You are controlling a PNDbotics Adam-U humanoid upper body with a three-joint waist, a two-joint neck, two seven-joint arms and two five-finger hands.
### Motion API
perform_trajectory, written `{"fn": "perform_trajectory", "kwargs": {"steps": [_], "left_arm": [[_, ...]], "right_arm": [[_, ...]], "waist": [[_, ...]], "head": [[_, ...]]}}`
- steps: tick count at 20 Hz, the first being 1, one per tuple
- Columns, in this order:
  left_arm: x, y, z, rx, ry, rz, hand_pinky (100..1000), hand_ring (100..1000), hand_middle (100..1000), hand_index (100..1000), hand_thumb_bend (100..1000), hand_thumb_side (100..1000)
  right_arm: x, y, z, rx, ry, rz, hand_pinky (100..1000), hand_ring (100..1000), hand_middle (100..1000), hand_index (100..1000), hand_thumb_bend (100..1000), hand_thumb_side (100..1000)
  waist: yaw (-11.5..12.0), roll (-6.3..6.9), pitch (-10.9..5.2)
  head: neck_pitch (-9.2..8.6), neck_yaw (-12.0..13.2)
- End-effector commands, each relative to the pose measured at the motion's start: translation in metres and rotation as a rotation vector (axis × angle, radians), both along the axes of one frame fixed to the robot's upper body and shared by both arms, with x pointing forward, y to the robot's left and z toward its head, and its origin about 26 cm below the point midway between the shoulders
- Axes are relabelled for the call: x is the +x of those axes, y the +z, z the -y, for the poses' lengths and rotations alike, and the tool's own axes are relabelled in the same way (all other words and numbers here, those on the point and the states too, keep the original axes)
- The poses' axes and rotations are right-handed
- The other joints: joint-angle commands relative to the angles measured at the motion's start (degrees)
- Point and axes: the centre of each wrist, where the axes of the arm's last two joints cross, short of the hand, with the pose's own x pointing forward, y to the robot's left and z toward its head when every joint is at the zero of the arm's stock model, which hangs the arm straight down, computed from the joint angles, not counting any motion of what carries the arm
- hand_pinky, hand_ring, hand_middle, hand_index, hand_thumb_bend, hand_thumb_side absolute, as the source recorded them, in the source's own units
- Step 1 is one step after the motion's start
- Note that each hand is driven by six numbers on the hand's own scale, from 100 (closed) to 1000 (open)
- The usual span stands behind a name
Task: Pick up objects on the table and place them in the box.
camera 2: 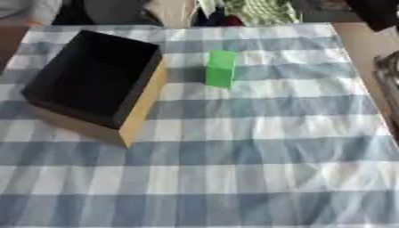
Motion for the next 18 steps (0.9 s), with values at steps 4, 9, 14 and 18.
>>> {"fn": "perform_trajectory", "kwargs": {"steps": [4, 9, 14, 18], "left_arm": [[-0.003, 0.006, -0.003, 0.034, 0.004, 0.013, 609, 716, 578, 716, 291, 388], [-0.003, 0.005, -0.003, 0.043, 0.002, 0.008, 609, 716, 578, 716, 290, 389], [-0.003, 0.005, -0.004, 0.046, 0.002, 0.004, 609, 716, 578, 716, 289, 389], [-0.004, 0.004, -0.004, 0.048, 0.002, 0.000, 608, 716, 578, 716, 288, 388]], "right_arm": [[-0.014, 0.040, -0.015, -0.278, -0.119, -0.276, 877, 874, 797, 874, 100, 187], [-0.022, 0.060, -0.034, -0.419, -0.131, -0.495, 901, 904, 827, 892, 100, 207], [-0.028, 0.073, -0.053, -0.509, -0.132, -0.624, 921, 927, 849, 903, 100, 189], [-0.032, 0.077, -0.069, -0.555, -0.145, -0.700, 938, 947, 875, 925, 100, 113]], "waist": [[0.03, -0.49, -2.07], [-0.01, -0.92, -2.61], [-0.10, -1.21, -2.86], [-0.05, -1.34, -2.94]], "head": [[0.79, -0.36], [1.00, -0.52], [1.12, -0.44], [1.18, -0.39]]}}
